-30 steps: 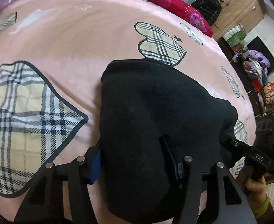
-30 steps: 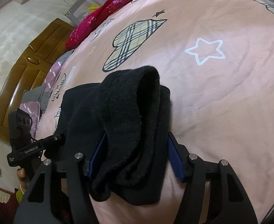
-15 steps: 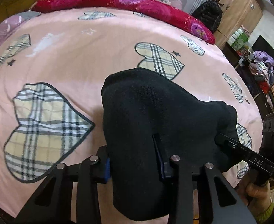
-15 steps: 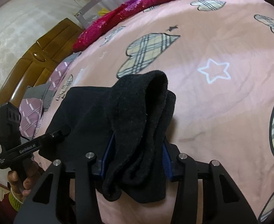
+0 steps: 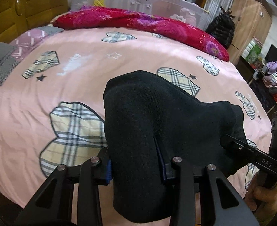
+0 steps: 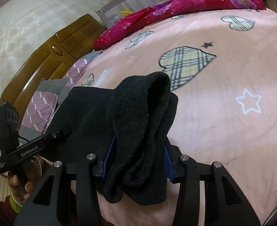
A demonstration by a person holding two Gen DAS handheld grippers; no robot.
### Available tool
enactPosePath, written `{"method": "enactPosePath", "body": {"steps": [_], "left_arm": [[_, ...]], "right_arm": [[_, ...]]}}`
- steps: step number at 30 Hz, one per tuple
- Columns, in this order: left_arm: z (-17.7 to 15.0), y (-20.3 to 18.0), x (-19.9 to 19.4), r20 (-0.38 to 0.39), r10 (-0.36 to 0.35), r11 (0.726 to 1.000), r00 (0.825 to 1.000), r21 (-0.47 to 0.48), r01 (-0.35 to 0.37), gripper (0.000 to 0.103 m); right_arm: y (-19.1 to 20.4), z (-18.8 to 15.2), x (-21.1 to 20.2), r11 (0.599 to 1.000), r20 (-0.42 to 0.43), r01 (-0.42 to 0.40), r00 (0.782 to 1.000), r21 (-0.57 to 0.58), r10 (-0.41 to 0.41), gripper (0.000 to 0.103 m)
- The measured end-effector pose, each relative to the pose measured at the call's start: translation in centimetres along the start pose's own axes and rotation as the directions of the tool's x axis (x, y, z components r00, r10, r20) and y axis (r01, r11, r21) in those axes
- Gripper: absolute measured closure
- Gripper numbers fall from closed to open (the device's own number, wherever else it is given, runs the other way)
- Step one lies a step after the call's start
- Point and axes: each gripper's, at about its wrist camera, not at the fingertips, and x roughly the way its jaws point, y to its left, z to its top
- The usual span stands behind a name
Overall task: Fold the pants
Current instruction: 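Grasp the bundle edge with the right gripper while the left gripper grasps beside it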
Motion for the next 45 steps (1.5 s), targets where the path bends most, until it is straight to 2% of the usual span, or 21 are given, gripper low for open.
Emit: {"method": "enactPosePath", "body": {"steps": [14, 30, 45], "left_arm": [[2.4, 2.9, -0.6, 0.048, 0.082, 0.996, 0.995, -0.039, -0.080, 0.066], [5.1, 5.5, 4.1, 0.020, 0.138, 0.987, 0.990, -0.084, -0.136, 0.066], [5.6, 7.2, 9.1, -0.042, 0.125, 0.987, 0.991, -0.092, -0.129, 0.066]], "right_arm": [[2.5, 3.4, 3.0, 0.996, -0.002, -0.048, 0.999, -0.070, 0.048, 0.056], [2.8, 6.7, 8.6, 0.992, -0.039, -0.046, 0.998, -0.117, 0.042, 0.056], [1.0, 7.4, 12.8, 0.995, -0.110, -0.038, 0.994, -0.090, 0.028, 0.056]]}}
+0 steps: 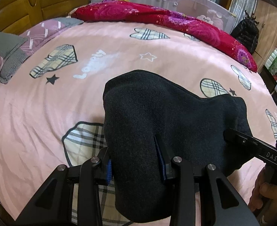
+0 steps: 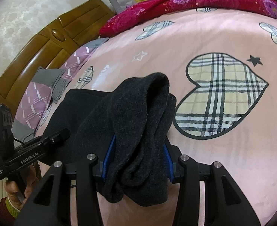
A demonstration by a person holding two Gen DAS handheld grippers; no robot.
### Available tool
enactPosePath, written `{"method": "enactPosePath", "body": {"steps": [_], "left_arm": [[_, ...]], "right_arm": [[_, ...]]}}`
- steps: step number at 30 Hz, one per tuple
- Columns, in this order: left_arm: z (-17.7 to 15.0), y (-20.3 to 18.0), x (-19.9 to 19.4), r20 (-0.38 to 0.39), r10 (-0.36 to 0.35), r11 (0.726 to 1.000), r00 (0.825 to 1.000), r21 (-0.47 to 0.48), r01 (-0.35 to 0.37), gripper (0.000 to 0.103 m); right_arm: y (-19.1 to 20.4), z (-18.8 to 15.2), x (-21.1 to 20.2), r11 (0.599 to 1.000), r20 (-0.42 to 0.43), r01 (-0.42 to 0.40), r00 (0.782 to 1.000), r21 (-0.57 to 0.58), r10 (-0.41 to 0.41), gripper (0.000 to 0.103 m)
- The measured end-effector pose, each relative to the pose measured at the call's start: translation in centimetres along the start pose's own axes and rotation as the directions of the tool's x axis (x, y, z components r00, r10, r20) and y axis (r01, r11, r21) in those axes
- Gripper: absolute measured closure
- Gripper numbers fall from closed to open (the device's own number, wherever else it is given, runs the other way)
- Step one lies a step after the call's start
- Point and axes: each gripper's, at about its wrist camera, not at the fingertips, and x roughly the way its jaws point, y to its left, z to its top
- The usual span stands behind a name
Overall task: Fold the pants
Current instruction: 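Grasp the bundle edge with the right gripper while the left gripper grasps beside it, then press the bundle flat and open both grippers, pulling back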
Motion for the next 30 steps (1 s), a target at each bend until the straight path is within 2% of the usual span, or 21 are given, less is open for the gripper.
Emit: {"method": "enactPosePath", "body": {"steps": [4, 7, 13, 15, 18, 24, 30], "left_arm": [[-0.4, 0.8, 1.3, -0.025, -0.014, 1.000, 1.000, -0.014, 0.013, 0.066], [-0.6, 1.5, 1.8, -0.034, -0.040, 0.999, 0.999, -0.031, 0.039, 0.063], [-1.1, 3.1, 2.9, -0.065, -0.099, 0.991, 0.993, -0.093, 0.092, 0.048], [-1.3, 3.4, 2.8, -0.062, -0.099, 0.991, 0.993, -0.101, 0.092, 0.042], [-1.4, 3.5, 2.6, -0.065, -0.094, 0.991, 0.993, -0.097, 0.087, 0.036], [-1.6, 3.7, 1.9, -0.067, -0.089, 0.992, 0.994, -0.100, 0.082, 0.033], [-2.3, 3.1, 0.7, -0.051, -0.055, 0.997, 0.997, -0.059, 0.052, 0.029]], "right_arm": [[-0.6, -0.3, 1.1, 1.000, -0.029, 0.002, 1.000, 0.009, -0.002, 0.055], [-1.1, -0.6, 1.5, 1.000, -0.033, -0.004, 0.999, 0.018, 0.004, 0.051], [-2.5, -0.9, 1.5, 0.999, -0.031, -0.009, 0.999, 0.047, 0.011, 0.043], [-2.7, -1.0, 1.4, 0.999, -0.027, 0.002, 1.000, 0.042, -0.001, 0.036], [-3.0, -1.1, 1.2, 0.999, -0.022, 0.000, 1.000, 0.054, 0.001, 0.033], [-3.2, -1.5, 0.1, 0.997, -0.004, 0.007, 1.000, 0.071, -0.007, 0.033], [-2.5, -1.8, -1.1, 0.999, 0.016, 0.025, 1.000, 0.042, -0.026, 0.033]]}}
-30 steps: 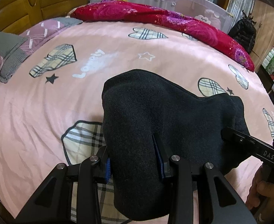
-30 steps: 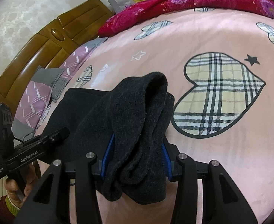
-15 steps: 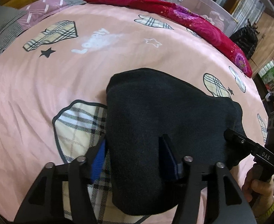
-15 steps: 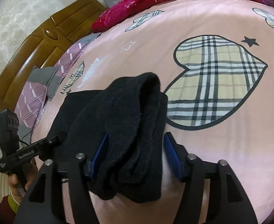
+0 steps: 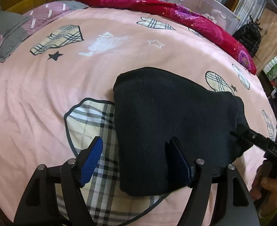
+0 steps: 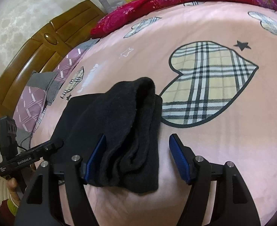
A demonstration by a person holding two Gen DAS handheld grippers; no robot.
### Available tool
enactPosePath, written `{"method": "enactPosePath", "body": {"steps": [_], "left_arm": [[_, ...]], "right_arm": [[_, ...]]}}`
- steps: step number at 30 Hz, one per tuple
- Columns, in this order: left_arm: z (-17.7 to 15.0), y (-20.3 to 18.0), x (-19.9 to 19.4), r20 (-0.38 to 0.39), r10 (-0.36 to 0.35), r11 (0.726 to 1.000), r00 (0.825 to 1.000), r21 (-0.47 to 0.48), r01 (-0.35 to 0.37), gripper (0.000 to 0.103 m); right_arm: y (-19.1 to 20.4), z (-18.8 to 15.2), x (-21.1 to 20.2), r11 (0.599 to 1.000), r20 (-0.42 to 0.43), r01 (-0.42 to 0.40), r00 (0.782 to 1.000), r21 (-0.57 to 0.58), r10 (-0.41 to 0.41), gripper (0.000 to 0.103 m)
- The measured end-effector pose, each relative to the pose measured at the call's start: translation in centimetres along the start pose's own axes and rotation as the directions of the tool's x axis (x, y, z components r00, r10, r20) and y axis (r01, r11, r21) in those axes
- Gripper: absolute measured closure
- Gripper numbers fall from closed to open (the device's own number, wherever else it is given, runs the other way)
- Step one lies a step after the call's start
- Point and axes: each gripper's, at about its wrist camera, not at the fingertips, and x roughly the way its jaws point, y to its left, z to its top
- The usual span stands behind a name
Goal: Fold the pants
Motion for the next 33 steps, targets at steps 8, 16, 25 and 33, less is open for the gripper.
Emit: {"method": "enactPosePath", "body": {"steps": [8, 16, 25, 33], "left_arm": [[-1.1, -0.5, -1.7, 0.035, 0.028, 0.999, 0.999, 0.026, -0.029, 0.027], [-2.3, -1.0, -3.3, 0.074, 0.074, 0.996, 0.995, 0.052, -0.078, 0.023], [-3.6, -1.6, -5.0, 0.129, 0.131, 0.985, 0.983, 0.096, -0.144, 0.022], [-4.9, -2.1, -5.7, 0.146, 0.164, 0.975, 0.976, 0.124, -0.182, 0.022]], "right_arm": [[2.1, -0.6, -1.4, 0.998, 0.037, 0.032, 0.999, -0.060, -0.030, 0.019], [4.2, -1.8, -2.4, 0.990, 0.059, 0.055, 0.997, -0.128, -0.048, 0.015], [6.6, -3.4, -3.4, 0.967, 0.097, 0.089, 0.993, -0.240, -0.068, 0.013], [7.8, -4.6, -3.7, 0.943, 0.116, 0.127, 0.989, -0.307, -0.095, 0.013]]}}
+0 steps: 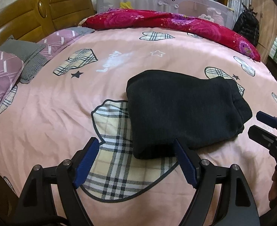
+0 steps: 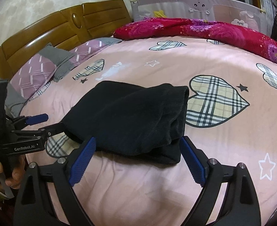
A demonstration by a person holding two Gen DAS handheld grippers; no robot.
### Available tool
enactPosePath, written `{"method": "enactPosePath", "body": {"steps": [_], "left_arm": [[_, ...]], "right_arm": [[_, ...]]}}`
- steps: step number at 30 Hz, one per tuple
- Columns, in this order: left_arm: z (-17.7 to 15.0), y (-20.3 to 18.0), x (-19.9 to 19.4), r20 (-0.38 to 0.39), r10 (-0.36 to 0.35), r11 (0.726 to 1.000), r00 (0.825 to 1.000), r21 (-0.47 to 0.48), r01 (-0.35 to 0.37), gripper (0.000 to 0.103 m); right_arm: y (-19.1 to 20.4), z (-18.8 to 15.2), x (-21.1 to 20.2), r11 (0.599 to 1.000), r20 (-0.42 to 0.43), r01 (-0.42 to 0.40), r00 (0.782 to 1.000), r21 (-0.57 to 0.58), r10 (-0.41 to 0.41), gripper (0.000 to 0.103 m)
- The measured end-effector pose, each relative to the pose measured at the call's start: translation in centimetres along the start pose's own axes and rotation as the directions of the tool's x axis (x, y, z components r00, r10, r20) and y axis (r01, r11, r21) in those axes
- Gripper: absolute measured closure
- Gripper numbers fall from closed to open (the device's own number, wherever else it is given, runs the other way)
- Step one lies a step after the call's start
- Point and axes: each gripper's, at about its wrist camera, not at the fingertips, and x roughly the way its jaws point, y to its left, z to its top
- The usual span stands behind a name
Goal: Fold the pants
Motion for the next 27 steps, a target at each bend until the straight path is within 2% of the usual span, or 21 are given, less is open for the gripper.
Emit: {"method": "enactPosePath", "body": {"steps": [7, 27], "left_arm": [[-0.6, -0.5, -0.7, 0.037, 0.035, 0.999, 0.999, 0.027, -0.036, 0.022], [-2.3, -1.7, 0.0, 0.066, 0.022, 0.998, 0.998, 0.060, -0.026, 0.020]], "right_arm": [[0.8, -0.9, 0.0, 0.999, 0.004, 0.017, 1.000, -0.027, -0.017, 0.012], [1.5, -3.1, 1.1, 0.997, 0.031, 0.064, 0.998, -0.038, -0.063, 0.012]]}}
